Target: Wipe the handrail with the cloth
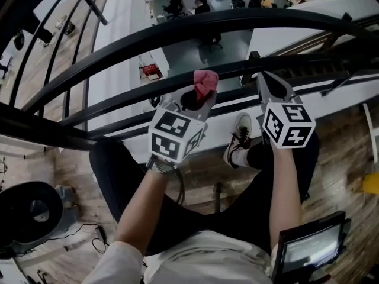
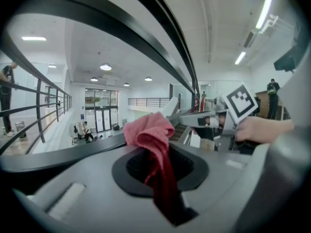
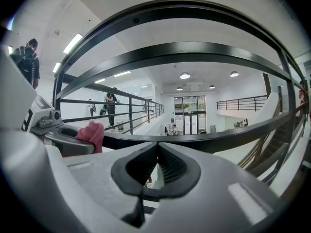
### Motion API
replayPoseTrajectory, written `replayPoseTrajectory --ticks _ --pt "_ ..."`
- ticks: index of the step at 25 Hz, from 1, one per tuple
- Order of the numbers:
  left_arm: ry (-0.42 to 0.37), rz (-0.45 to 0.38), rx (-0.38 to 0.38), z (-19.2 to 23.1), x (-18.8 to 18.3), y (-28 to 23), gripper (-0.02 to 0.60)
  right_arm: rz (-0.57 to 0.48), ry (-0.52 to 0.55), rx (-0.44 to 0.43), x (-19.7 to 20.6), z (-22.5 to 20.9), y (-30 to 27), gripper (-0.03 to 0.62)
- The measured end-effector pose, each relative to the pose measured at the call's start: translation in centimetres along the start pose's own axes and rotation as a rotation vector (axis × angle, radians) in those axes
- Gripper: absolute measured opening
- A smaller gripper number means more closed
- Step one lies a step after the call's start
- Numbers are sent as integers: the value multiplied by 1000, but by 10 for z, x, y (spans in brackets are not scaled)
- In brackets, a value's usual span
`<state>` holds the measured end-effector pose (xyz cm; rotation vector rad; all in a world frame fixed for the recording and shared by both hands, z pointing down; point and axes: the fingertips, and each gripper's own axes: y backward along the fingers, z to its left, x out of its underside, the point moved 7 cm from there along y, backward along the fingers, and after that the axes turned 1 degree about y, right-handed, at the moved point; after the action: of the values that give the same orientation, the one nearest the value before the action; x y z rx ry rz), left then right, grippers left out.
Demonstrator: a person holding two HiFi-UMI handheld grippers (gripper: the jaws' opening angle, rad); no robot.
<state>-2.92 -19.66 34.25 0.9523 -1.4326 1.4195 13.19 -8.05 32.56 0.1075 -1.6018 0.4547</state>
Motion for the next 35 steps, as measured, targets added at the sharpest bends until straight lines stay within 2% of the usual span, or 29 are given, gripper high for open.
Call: replayPoseTrajectory --ticks 13,17,20,25,35 --pt "-3 -55 54 -36 -17 -50 64 -24 -74 13 4 -21 10 2" --pt "-14 -116 67 -43 -28 -56 64 -29 -74 4 3 -22 10 2" --pt "-3 -156 29 -43 -41 -59 64 -35 -81 -1 2 -25 10 2" --pt "37 -129 -71 -40 -54 -68 64 -37 -93 -8 3 -21 9 2" --pt "81 -47 -128 -22 -59 -60 67 -43 -88 -36 0 -15 5 2"
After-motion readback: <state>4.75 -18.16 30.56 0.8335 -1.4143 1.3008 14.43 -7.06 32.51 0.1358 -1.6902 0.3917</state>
